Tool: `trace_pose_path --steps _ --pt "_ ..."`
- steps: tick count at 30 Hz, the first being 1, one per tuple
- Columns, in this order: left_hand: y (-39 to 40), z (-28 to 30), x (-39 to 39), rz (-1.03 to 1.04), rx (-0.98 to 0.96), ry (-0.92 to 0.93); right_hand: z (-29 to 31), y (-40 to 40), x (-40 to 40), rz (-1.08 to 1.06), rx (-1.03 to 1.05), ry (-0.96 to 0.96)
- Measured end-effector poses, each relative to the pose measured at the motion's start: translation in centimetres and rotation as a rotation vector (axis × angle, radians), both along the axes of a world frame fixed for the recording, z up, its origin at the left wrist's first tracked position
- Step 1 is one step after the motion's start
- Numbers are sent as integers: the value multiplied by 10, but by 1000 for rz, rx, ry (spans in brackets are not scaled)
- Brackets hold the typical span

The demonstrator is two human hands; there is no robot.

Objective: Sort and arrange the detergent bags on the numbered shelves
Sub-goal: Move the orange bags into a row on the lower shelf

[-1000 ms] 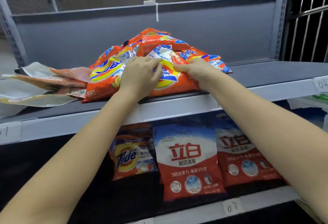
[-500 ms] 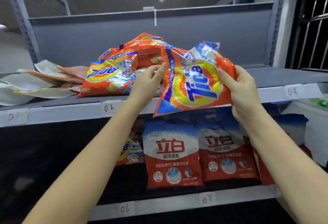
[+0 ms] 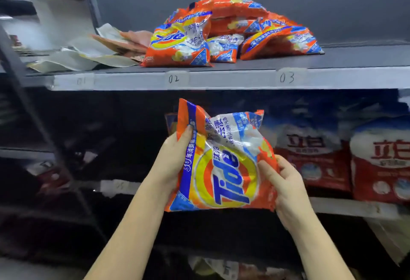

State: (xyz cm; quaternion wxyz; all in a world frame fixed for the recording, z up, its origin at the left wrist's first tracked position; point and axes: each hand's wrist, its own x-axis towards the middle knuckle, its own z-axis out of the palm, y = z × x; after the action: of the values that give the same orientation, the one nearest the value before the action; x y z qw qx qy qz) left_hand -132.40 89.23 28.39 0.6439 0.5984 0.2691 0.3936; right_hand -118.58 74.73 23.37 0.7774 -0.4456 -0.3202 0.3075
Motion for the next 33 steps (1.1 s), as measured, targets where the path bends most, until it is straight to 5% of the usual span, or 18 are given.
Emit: trace_pose_path --steps 8,15,23,29,33 --pt "35 -41 -59 -64 -106 117 -24 57 -42 315 -143 172" --pt "101 -50 -101 -167 -63 174 -43 118 -89 61 -79 338" --pt "182 -89 -158 -279 -116 230 -59 167 -139 38 121 557" --pt "180 -123 -156 -450 -294 -144 -68 193 -160 -156 188 746" --pt "174 -129 -125 -224 -322 -123 -82 207 -167 -210 150 758"
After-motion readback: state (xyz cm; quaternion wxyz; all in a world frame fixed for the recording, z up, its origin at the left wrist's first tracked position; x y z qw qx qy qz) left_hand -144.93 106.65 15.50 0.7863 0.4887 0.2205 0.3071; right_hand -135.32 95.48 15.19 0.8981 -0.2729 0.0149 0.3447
